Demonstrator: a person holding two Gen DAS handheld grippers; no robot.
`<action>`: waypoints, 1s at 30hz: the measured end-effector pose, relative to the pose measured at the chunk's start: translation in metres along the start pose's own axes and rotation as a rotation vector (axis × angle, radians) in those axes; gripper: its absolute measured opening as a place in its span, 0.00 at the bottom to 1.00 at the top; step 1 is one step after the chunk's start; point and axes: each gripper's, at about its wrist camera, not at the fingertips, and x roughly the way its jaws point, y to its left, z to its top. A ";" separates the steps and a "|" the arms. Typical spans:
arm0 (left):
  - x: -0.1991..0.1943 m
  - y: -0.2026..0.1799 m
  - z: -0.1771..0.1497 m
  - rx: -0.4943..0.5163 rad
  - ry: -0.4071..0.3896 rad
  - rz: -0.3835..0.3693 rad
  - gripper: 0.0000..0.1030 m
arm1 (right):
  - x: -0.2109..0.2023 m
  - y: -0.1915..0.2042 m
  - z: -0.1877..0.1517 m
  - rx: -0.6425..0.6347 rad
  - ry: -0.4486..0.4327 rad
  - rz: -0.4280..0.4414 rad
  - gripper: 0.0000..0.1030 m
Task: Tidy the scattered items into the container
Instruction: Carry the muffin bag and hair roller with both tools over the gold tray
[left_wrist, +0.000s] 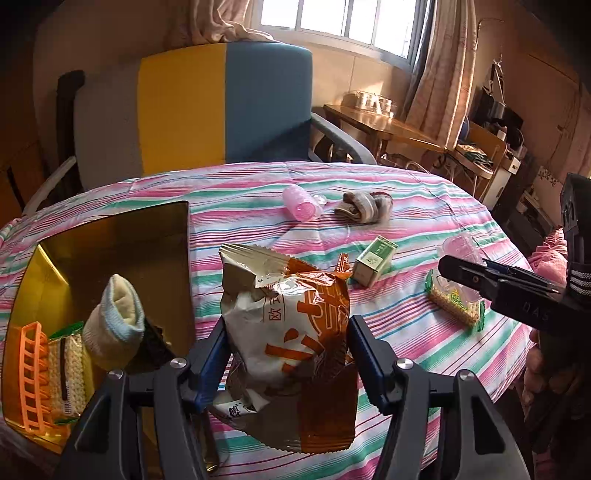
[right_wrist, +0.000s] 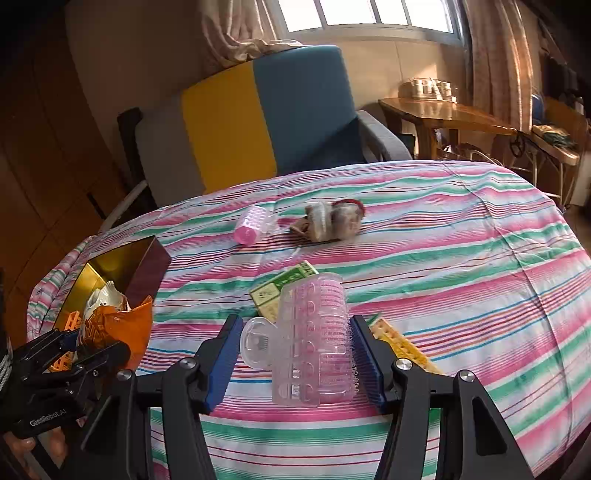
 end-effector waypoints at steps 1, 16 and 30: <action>-0.004 0.004 0.000 -0.006 -0.008 0.012 0.62 | 0.002 0.009 0.001 -0.011 0.001 0.013 0.57; -0.038 0.079 -0.011 -0.171 -0.057 0.170 0.62 | 0.024 0.119 0.007 -0.174 0.022 0.162 0.57; -0.043 0.159 -0.022 -0.264 -0.048 0.330 0.62 | 0.059 0.225 0.019 -0.317 0.040 0.244 0.57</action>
